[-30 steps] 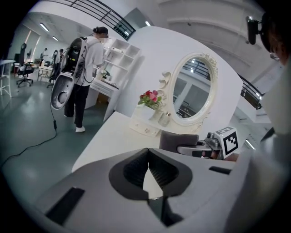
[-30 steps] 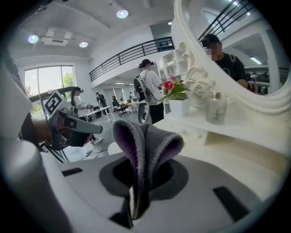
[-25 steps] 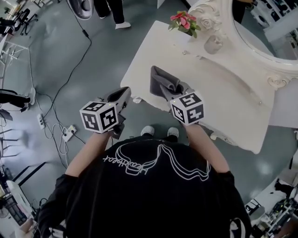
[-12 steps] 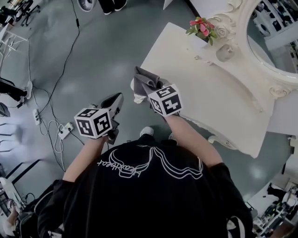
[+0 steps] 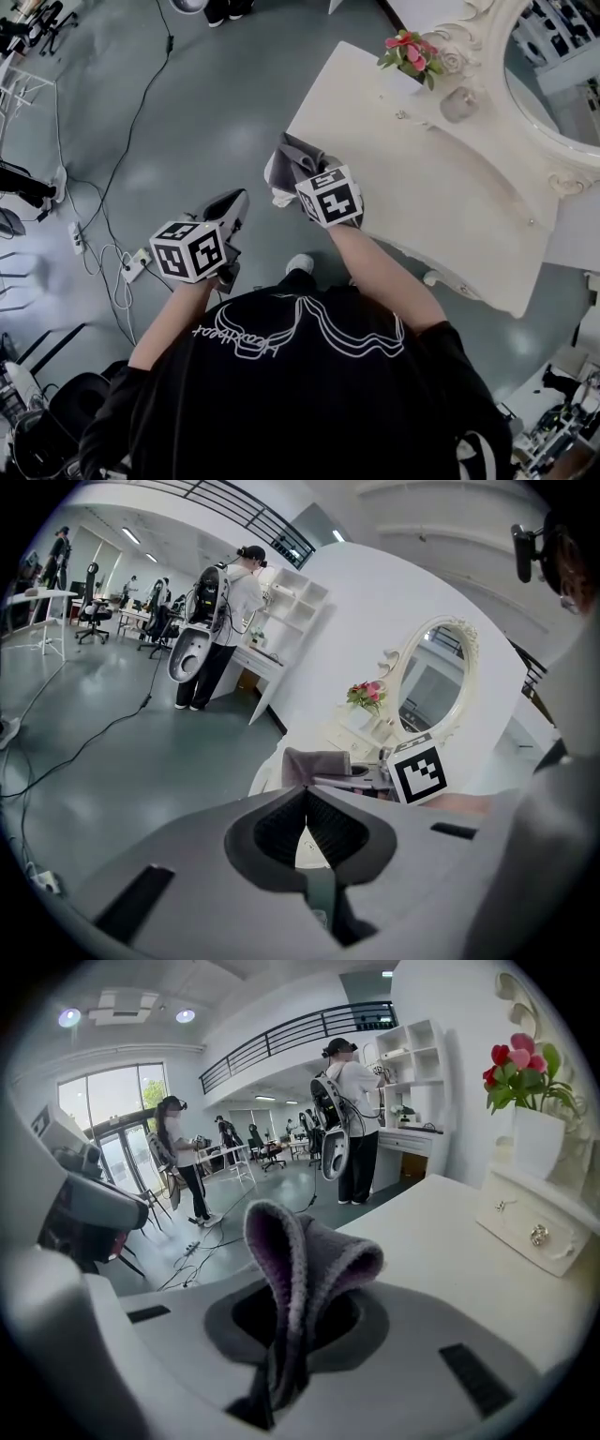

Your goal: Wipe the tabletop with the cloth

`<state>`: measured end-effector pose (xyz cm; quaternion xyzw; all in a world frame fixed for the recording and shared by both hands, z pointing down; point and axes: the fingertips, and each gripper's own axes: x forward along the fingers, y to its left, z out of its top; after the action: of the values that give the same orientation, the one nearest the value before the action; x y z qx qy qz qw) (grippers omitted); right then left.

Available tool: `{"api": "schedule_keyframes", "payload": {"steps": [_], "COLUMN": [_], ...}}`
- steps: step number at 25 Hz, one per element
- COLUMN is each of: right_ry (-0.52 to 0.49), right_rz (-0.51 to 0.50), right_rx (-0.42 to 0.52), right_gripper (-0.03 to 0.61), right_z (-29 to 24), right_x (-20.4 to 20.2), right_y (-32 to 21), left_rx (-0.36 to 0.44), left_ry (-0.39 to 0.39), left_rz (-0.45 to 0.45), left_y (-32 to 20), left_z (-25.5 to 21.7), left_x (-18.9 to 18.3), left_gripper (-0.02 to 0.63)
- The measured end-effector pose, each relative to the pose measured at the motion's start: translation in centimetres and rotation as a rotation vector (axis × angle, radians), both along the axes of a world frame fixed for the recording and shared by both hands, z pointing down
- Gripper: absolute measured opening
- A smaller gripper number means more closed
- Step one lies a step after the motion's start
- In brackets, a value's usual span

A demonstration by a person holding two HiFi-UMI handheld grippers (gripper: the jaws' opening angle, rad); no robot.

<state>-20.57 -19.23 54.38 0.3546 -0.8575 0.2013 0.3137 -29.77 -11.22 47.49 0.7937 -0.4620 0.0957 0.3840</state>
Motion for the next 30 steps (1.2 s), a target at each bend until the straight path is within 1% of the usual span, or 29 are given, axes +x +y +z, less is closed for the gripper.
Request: {"api": "schedule_keyframes", "payload": {"steps": [6, 9, 11, 16, 23, 30], "right_ry": [0.058, 0.095, 0.105, 0.126, 0.148, 0.131], "right_rz": [-0.003, -0.040, -0.058, -0.059, -0.056, -0.025], "right_rx": [0.009, 0.022, 0.024, 0.033, 0.052, 0.024], "right_gripper": [0.052, 0.052, 0.052, 0.052, 0.052, 0.052], "right_z": [1.0, 0.9, 1.0, 1.0, 0.9, 1.1], "right_x": [0.4, 0.3, 0.2, 1.1, 3.7, 7.6], "right_y": [-0.4, -0.4, -0.4, -0.2, 0.4, 1.4], "left_rx": [0.002, 0.008, 0.013, 0.013, 0.009, 0.003], "left_ry": [-0.004, 0.005, 0.008, 0.007, 0.006, -0.005], "left_rz": [0.028, 0.032, 0.029, 0.033, 0.045, 0.083], "left_y": [-0.6, -0.7, -0.8, -0.9, -0.8, -0.4], "left_z": [0.1, -0.3, -0.5, -0.4, -0.3, -0.3], "left_x": [1.1, 1.5, 1.5, 1.9, 3.8, 7.1], "left_gripper": [0.005, 0.005, 0.005, 0.005, 0.005, 0.005]}}
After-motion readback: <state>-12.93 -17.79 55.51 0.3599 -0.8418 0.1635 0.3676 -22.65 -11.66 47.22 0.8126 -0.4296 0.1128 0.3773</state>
